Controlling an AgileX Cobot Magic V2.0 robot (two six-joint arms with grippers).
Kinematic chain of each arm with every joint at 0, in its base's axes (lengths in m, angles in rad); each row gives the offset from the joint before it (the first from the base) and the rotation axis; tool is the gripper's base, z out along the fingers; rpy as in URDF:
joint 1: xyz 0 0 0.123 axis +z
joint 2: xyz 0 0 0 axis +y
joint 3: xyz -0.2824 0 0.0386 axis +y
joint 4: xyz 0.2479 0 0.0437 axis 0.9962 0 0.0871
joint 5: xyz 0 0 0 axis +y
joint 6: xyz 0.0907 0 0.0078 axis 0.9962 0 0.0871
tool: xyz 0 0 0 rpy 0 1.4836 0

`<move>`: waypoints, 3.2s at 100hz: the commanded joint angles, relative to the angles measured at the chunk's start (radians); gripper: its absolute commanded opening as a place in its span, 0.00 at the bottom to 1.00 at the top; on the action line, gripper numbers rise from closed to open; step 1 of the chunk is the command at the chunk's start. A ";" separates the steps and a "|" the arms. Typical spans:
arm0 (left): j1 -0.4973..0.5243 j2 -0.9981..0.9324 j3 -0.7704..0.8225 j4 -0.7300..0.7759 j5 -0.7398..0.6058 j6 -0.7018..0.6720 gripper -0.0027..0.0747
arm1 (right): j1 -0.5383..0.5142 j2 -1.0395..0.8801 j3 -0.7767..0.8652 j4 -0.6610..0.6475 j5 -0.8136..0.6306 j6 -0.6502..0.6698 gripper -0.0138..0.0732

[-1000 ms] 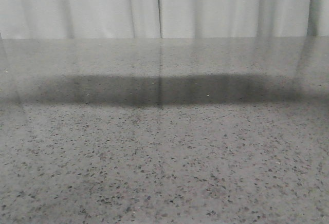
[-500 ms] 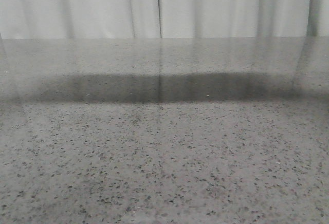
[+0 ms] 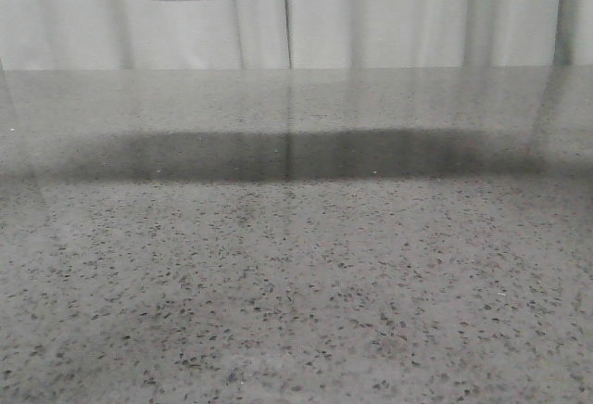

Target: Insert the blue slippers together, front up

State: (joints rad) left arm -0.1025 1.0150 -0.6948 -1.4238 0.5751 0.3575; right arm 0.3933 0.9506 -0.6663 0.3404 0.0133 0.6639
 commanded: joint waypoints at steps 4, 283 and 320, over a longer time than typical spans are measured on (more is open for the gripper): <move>-0.015 0.007 -0.026 -0.054 0.075 0.016 0.06 | 0.034 -0.004 -0.036 -0.013 -0.089 -0.011 0.05; 0.041 0.042 -0.026 -0.299 0.404 0.196 0.06 | 0.155 -0.058 0.060 0.117 -0.206 0.064 0.04; 0.041 0.042 -0.026 -0.292 0.382 0.225 0.06 | 0.155 -0.080 0.071 0.063 -0.135 0.064 0.04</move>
State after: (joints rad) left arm -0.0467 1.0687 -0.6948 -1.6586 0.8284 0.5676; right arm 0.5316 0.8969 -0.5657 0.4408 -0.0926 0.7231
